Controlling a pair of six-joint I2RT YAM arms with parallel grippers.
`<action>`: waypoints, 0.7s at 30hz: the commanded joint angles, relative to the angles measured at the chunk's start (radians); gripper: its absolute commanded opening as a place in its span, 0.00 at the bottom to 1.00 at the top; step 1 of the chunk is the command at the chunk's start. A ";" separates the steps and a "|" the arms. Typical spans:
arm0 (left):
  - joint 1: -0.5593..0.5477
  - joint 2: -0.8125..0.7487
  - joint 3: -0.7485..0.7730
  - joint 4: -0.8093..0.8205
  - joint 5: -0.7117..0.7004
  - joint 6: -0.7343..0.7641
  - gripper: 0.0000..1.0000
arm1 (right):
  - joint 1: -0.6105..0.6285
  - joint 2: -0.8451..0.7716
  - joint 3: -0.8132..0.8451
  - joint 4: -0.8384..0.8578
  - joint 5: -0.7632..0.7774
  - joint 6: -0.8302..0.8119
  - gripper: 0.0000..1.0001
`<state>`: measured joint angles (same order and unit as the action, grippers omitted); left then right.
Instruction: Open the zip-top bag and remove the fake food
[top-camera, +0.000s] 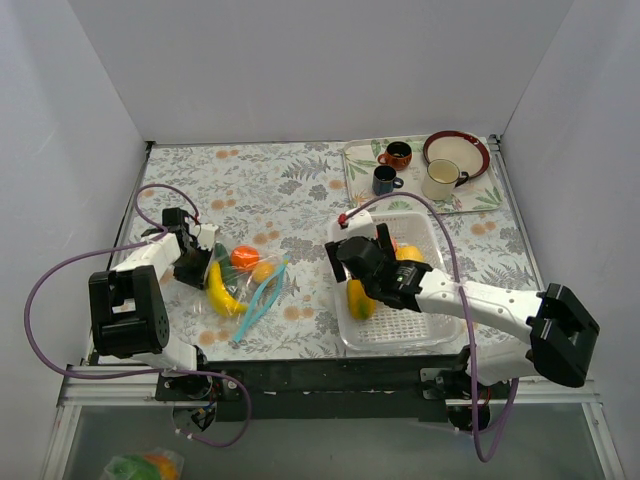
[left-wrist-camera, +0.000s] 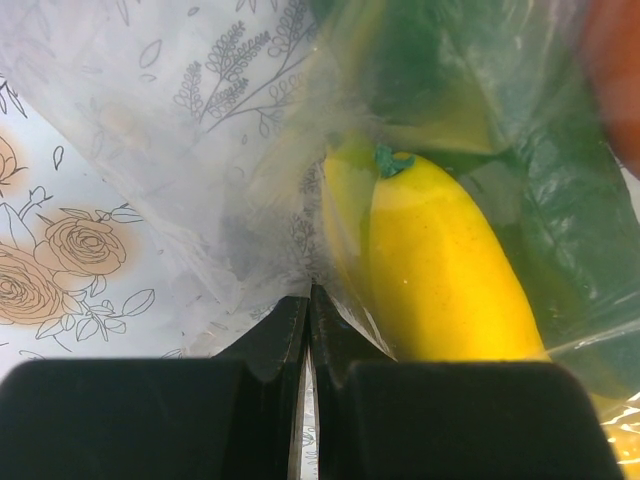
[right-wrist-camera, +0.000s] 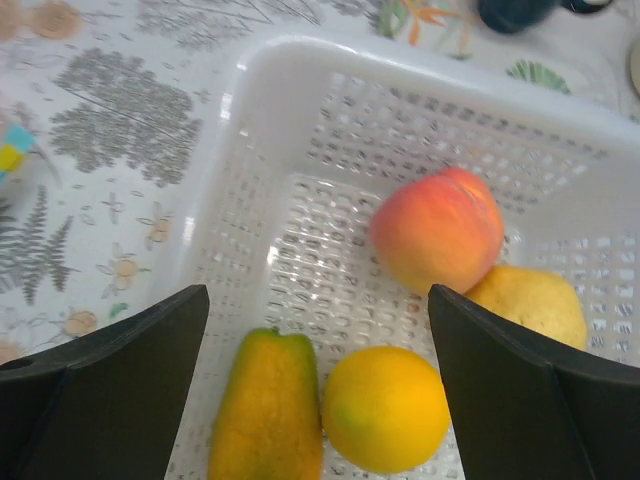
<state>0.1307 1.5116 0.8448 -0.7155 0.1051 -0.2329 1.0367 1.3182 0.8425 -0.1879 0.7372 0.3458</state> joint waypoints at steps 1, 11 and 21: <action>-0.002 -0.014 0.016 0.001 0.016 -0.003 0.00 | 0.092 0.038 0.127 0.115 -0.056 -0.146 0.96; -0.003 -0.008 0.008 0.013 0.013 -0.003 0.00 | 0.269 0.271 0.150 0.364 -0.304 -0.235 0.01; -0.002 -0.030 -0.004 0.010 0.004 0.004 0.00 | 0.200 0.521 0.245 0.538 -0.576 -0.174 0.07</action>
<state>0.1307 1.5116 0.8448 -0.7136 0.1055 -0.2352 1.2804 1.7672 0.9997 0.2337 0.2955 0.1341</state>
